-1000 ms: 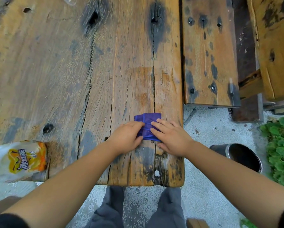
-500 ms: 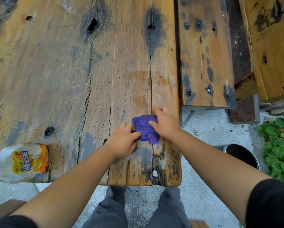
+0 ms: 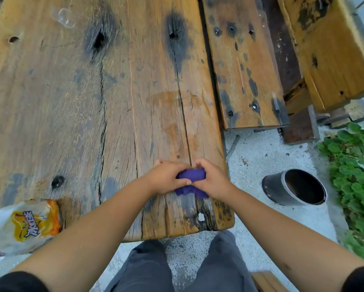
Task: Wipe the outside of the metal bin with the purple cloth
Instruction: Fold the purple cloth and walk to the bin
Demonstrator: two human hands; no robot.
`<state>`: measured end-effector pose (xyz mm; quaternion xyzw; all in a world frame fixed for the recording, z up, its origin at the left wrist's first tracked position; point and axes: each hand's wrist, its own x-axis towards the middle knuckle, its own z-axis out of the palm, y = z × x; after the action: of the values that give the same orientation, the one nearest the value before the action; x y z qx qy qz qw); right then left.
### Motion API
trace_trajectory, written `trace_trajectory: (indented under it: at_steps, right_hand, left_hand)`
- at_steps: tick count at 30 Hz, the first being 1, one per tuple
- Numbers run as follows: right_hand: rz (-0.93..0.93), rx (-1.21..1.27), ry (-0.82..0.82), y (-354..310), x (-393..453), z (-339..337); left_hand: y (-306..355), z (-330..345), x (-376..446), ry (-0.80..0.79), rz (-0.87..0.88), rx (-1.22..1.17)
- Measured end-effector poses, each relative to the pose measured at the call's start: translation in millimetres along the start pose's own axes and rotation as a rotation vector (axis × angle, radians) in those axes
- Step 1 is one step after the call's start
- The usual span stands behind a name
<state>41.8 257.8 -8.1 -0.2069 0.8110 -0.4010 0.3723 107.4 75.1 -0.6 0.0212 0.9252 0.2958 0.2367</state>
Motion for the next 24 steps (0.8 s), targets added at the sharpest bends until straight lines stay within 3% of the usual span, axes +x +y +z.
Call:
trace_trajectory:
  at_steps: [4,10,18,24]
  right_hand:
    - [0.102,0.405,0.183,14,-51,-16]
    - [0.192,0.797,0.534,48,-128,-48]
    - [0.213,1.216,0.778,122,-221,-85]
    - [0.270,1.221,0.913,193,-272,-130]
  left_hand:
    - [37,7,8,-0.042,0.129,-0.269]
    - [115,39,32,-0.151,0.048,-0.715]
    - [243,109,83,-0.191,-0.014,-0.866]
    - [325,170,126,-0.324,-0.083,-0.912]
